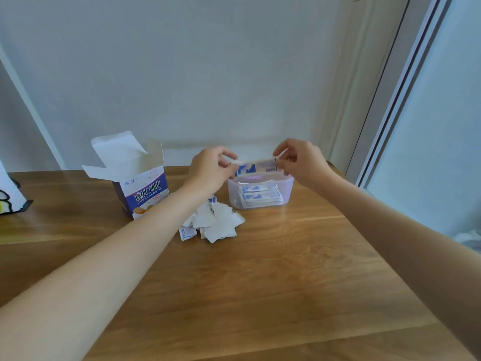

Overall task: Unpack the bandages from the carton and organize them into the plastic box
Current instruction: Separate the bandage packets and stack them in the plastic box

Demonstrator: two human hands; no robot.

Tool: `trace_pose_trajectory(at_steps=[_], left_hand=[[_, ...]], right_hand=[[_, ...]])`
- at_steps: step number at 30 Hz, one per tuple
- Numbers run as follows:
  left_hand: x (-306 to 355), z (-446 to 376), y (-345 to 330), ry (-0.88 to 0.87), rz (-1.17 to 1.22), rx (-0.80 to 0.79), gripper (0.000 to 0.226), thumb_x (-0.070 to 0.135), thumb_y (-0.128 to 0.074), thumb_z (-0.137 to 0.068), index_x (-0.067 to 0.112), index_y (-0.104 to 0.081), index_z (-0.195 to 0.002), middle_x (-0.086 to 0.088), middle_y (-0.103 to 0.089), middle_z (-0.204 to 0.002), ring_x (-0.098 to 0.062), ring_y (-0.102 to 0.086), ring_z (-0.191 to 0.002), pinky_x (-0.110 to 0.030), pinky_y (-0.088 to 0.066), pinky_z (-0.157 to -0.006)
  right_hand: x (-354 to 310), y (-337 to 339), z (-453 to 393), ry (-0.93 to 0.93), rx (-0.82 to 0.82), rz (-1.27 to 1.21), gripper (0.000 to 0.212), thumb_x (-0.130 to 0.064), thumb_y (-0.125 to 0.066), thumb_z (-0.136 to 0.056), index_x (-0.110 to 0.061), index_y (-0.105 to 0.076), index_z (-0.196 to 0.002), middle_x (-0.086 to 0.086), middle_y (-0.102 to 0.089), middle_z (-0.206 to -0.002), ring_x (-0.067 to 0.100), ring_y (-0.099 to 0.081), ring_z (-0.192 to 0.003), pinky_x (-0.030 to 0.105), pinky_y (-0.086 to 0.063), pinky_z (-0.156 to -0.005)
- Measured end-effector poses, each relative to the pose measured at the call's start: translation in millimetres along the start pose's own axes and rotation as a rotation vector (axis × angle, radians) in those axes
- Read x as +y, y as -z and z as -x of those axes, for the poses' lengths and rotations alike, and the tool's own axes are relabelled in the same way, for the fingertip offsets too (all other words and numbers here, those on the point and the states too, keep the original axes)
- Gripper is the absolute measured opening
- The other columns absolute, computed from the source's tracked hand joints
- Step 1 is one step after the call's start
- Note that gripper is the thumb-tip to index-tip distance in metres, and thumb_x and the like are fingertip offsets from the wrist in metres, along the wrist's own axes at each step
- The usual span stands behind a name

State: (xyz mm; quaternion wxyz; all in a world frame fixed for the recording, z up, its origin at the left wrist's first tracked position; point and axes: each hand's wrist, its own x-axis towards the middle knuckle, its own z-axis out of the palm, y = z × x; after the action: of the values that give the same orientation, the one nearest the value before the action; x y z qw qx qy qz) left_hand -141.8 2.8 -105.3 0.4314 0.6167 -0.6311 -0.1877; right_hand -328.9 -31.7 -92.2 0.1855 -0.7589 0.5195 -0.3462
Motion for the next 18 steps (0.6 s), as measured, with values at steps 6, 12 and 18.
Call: trace_pose_trajectory(at_steps=[6, 12, 18], left_hand=[[6, -38, -22, 0.086, -0.393, -0.225, 0.024, 0.019, -0.054, -0.089, 0.014, -0.059, -0.112, -0.003, -0.061, -0.112, -0.023, -0.057, -0.104, -0.027, -0.039, -0.078], [3, -43, -31, -0.105, -0.776, -0.296, 0.034, 0.03, -0.034, -0.096, 0.016, -0.063, -0.102, -0.003, -0.065, -0.1, -0.023, -0.055, -0.099, -0.035, -0.023, -0.083], [4, -34, -31, -0.162, -0.867, -0.31, 0.047, 0.035, -0.022, -0.1, 0.014, -0.063, -0.09, -0.002, -0.062, -0.087, -0.019, -0.056, -0.095, -0.04, -0.011, -0.11]], right_hand=[[1, -7, -38, -0.318, -0.244, 0.31, 0.024, -0.003, -0.054, -0.084, 0.001, -0.065, -0.105, 0.003, -0.045, -0.062, 0.015, -0.039, -0.051, 0.021, -0.034, -0.043], [-2, -14, -48, -0.288, -0.471, 0.642, 0.007, 0.0, -0.051, -0.084, -0.001, -0.058, -0.084, 0.001, -0.038, -0.025, 0.017, -0.035, -0.042, 0.012, -0.028, -0.029], [-5, -18, -52, -0.262, -0.512, 0.722, 0.022, -0.003, -0.05, -0.084, -0.007, -0.046, -0.063, -0.005, -0.03, -0.015, 0.015, -0.036, -0.039, 0.01, -0.027, -0.028]])
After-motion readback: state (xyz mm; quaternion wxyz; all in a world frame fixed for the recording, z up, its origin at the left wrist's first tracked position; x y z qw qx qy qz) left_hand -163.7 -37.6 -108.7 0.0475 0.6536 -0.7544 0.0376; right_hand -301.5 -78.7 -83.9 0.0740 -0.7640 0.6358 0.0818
